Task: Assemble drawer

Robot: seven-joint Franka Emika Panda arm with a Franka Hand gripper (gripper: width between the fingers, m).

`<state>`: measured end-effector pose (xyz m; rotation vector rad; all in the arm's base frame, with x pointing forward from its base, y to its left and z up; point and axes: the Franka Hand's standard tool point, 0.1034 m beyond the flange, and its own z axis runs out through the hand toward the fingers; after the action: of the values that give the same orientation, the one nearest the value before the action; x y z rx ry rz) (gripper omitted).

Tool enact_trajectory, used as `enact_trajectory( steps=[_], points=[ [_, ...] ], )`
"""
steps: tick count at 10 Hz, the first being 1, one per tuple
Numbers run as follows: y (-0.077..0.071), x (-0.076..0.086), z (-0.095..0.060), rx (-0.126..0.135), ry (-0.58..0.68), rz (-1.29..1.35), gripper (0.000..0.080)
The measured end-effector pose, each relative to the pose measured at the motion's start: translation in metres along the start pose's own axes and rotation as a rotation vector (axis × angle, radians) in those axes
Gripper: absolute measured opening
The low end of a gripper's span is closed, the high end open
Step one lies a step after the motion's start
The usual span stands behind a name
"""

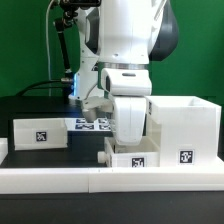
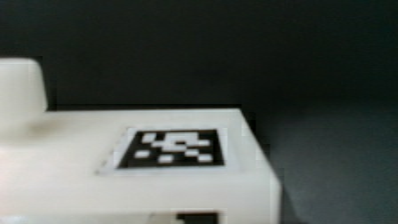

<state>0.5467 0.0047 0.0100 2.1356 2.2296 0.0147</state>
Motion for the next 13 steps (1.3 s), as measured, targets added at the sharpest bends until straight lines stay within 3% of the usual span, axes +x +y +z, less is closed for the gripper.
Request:
enact_trajectory(
  steps=[8,11,13],
  points=[
    [0.0002,0.0023,0.0005,0.0,-0.001,-0.001,0.0041],
    [-0.0001,0.0017,0.0012,-0.019,-0.009,-0.023,0.0041],
    [-0.0008,-0.0024,0.0014,-0.018,-0.014,-0.02,0.0042]
  ],
)
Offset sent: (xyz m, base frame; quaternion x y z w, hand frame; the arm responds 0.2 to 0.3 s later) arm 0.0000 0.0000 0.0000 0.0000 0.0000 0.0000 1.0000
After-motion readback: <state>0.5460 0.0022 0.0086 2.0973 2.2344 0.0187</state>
